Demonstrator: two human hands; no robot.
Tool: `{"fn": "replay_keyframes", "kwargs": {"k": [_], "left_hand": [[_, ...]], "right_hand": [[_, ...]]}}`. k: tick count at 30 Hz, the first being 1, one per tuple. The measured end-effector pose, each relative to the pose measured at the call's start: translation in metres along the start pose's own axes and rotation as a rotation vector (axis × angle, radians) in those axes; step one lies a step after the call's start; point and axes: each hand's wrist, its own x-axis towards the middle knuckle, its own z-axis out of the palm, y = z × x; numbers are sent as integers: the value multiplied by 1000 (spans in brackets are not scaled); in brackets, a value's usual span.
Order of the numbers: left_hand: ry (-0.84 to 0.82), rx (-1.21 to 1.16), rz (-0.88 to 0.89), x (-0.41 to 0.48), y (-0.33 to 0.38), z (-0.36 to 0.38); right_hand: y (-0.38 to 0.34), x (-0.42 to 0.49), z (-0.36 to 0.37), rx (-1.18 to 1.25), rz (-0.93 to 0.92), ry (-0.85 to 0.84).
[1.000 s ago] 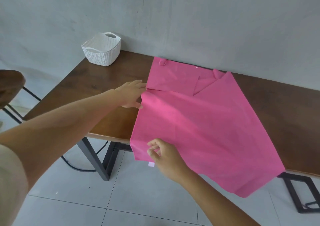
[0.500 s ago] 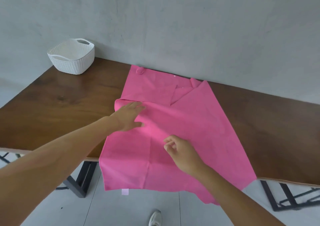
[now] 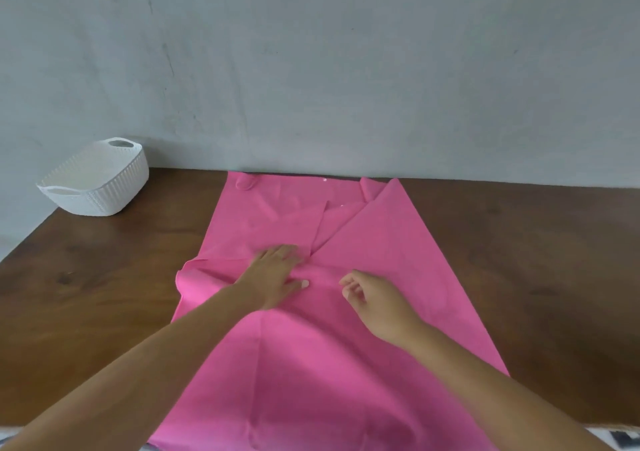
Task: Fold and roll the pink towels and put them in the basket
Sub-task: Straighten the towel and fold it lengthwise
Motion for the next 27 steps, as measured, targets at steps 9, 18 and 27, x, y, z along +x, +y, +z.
{"fn": "replay_keyframes", "kwargs": {"k": [9, 18, 27], "left_hand": [[224, -49, 101, -2, -3, 15], [214, 6, 78, -14, 4, 25], [591, -308, -173, 6, -8, -13]], "right_hand": [[52, 52, -20, -28, -91, 28], [57, 106, -15, -84, -236, 18], [45, 142, -5, -96, -257, 66]]}}
